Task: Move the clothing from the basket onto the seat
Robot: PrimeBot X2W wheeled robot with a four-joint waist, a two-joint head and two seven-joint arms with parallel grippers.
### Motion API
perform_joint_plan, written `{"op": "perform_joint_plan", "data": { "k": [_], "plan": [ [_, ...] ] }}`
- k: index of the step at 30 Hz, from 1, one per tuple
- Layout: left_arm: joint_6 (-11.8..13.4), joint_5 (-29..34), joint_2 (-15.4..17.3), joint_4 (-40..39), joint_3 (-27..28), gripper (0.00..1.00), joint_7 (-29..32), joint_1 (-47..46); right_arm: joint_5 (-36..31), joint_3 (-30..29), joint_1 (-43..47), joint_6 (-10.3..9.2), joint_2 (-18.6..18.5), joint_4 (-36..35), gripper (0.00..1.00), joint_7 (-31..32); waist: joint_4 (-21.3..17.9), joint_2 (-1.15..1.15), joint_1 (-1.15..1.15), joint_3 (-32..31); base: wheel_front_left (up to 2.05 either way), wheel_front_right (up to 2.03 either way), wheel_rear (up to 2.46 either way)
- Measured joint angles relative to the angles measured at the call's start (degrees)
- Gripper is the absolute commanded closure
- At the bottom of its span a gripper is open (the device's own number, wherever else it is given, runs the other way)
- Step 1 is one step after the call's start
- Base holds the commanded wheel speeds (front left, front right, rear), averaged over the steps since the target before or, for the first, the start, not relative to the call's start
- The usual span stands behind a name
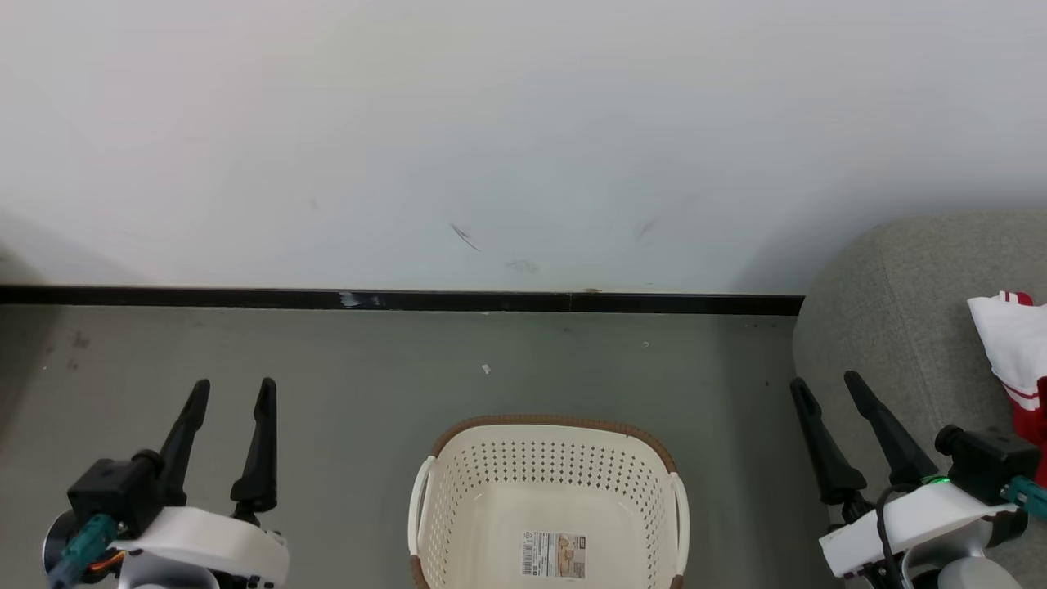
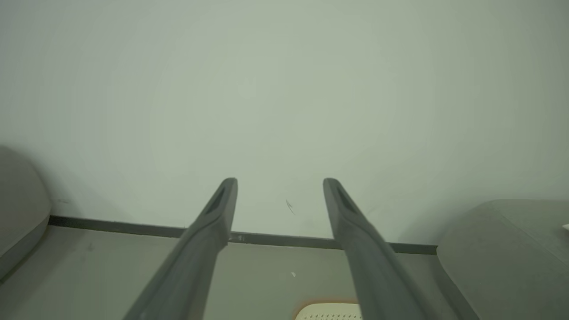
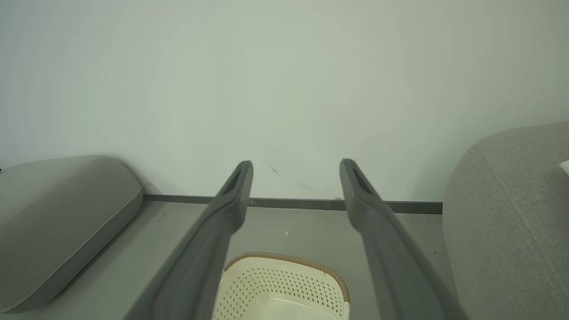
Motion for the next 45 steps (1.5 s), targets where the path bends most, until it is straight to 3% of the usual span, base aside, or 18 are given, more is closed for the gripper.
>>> {"op": "perform_joint_plan", "data": {
  "k": [14,45],
  "plan": [
    [-0.25,6.99,-3.05,0.31,4.54,0.0,0.0,3.77,-5.59,-4.34,2.19,0.0,2.7,-2.24,0.0,0.0,-0.06,0.0,0.0,-0.2,0.0,0.0,0.0],
    [-7.64,12.55,-8.39,0.8,10.37,0.0,0.0,6.09,-8.96,-5.68,3.55,0.0,5.41,-3.07,0.0,0.0,-0.93,0.0,0.0,-0.64,0.0,0.0,0.0]
  ]
}}
